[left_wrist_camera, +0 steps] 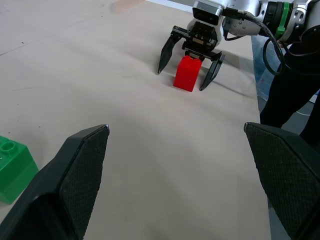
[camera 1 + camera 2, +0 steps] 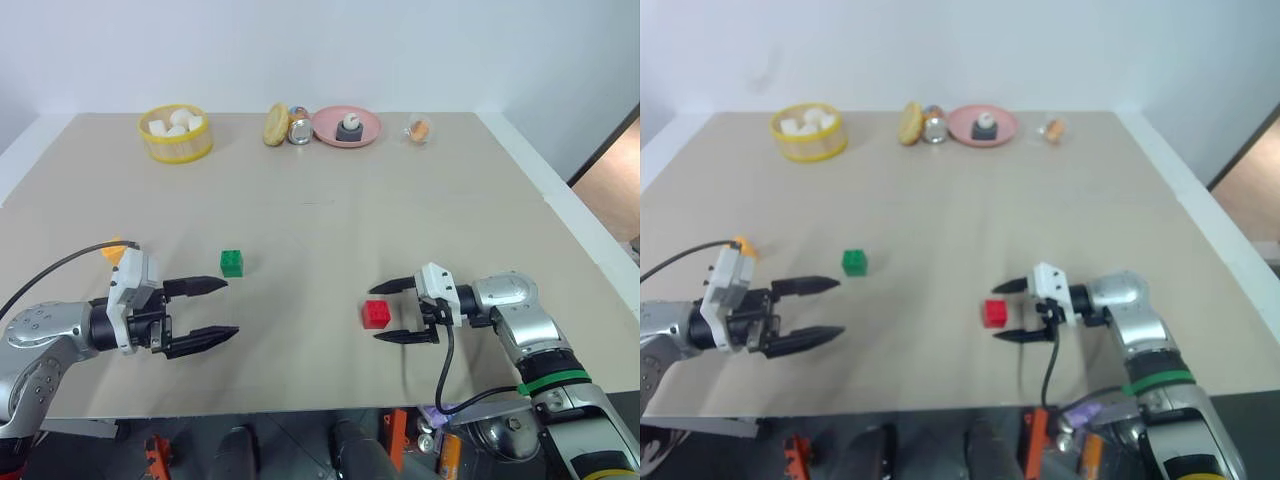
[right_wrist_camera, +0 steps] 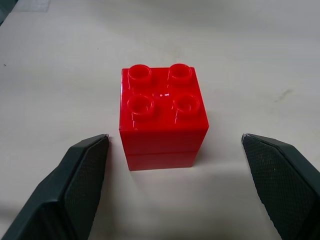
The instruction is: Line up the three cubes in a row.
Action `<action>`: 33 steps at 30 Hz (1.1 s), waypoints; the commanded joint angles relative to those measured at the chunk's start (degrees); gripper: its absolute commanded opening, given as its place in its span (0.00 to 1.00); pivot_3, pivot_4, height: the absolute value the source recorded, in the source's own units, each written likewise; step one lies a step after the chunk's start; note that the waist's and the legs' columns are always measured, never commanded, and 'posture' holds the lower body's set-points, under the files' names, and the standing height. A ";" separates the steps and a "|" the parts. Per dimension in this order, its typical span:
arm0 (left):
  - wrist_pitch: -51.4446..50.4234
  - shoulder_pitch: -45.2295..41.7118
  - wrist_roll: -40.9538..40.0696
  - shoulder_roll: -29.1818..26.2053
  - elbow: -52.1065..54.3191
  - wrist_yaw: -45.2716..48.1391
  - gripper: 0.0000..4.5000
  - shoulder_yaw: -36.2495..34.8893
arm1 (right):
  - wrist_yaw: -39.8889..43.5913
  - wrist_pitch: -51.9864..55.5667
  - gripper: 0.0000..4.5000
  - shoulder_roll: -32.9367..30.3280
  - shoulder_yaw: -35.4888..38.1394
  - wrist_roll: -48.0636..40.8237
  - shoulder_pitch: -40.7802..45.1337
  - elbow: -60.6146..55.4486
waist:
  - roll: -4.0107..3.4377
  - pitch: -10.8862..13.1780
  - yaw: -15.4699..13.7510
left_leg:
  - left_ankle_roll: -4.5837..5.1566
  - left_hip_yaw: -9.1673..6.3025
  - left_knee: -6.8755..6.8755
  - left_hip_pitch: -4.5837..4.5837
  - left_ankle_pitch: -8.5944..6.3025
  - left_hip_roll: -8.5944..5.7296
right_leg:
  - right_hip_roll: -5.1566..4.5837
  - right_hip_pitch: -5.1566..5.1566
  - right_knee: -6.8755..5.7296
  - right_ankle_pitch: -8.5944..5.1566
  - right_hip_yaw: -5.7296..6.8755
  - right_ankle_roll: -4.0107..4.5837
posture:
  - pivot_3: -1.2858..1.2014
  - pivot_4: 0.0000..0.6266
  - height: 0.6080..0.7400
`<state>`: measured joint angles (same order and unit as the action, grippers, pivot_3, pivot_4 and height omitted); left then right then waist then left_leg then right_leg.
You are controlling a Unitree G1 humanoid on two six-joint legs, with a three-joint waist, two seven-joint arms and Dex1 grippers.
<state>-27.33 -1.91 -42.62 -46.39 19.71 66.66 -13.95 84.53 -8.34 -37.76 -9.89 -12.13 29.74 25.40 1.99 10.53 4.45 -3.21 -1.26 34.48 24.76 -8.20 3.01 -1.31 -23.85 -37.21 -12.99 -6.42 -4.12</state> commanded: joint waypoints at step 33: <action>5.62 0.57 17.99 9.66 -11.36 -22.34 1.00 2.21 | -11.29 23.65 0.99 1.96 13.32 -10.42 22.32 -1.10 | -0.07 0.09 -0.18 | -0.08 0.01 -0.06 0.35 -0.05 0.01 | -0.04 -0.40 -0.12 0.03 0.07 -0.21 | 0.52 0.24 1.00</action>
<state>-22.89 -0.46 -25.74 -37.12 8.79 45.23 -12.45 73.59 13.80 -35.67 2.64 -20.67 53.63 30.24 1.91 10.62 4.27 -3.29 -1.26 34.42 25.12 -8.26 3.02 -1.35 -24.25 -37.33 -12.95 -6.35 -4.35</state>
